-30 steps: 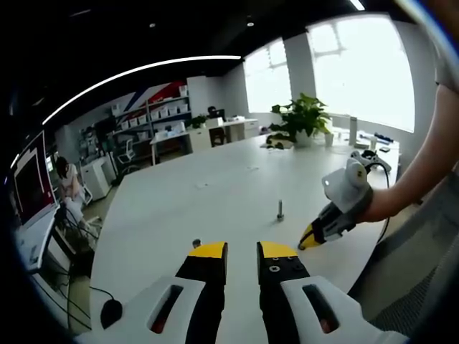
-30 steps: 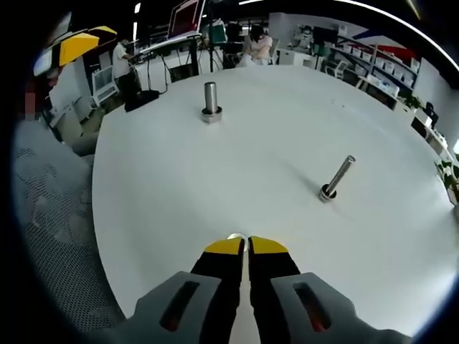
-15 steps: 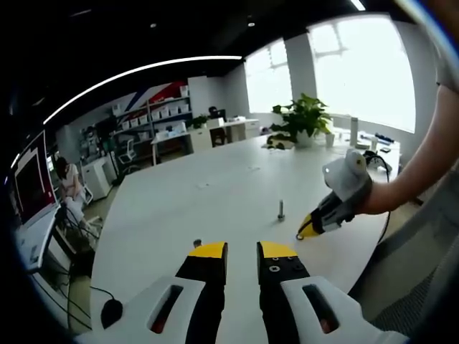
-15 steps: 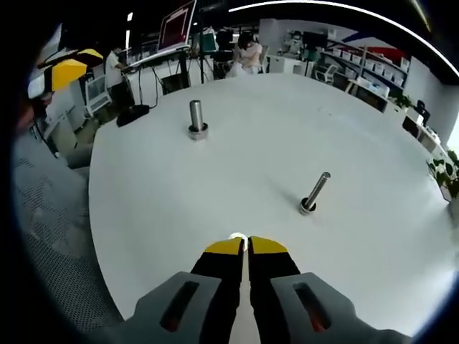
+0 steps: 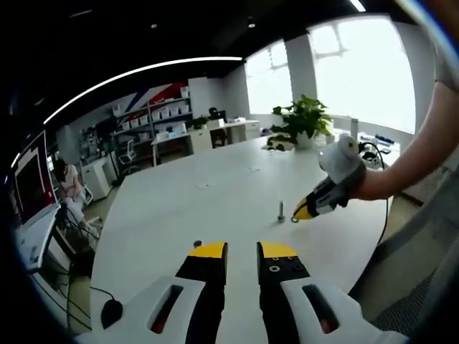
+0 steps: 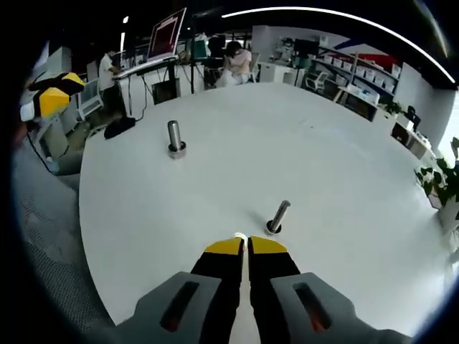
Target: Place the washer onto the threaded stud by aligning its center hole with the stud, sliding it down to the base, and recovering from edge contact or off-axis alignment until the washer reaches the visible bottom stop.
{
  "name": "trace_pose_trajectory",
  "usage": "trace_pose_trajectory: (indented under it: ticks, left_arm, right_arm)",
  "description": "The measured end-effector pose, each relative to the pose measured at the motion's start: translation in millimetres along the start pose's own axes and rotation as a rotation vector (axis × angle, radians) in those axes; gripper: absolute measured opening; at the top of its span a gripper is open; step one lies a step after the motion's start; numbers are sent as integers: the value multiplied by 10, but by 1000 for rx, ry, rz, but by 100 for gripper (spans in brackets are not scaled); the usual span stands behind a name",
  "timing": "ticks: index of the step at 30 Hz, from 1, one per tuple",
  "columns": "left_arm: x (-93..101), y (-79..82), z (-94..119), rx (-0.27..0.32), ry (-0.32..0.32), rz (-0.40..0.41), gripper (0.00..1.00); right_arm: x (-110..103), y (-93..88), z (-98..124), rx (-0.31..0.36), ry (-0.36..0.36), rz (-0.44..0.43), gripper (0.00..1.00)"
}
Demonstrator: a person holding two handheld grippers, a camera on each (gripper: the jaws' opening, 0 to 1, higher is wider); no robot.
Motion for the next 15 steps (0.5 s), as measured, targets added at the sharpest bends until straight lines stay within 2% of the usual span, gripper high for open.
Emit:
trace_pose_trajectory:
  ticks: [15]
  left_arm:
    - [-8,-5,-7,-1,3,1,14]
  right_arm:
    - [302,299,-63,19,-55,39,4]
Point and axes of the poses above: the point that each gripper's makers call its tool centre point, and the gripper's own axes: z roughly backward along the fingers, x roughly to its right, y roughly out of its top, the point moved 8 cm from there along z, roughly backward along the fingers, and after that the axes turned 2 degrees about y, right-handed, at the moved point
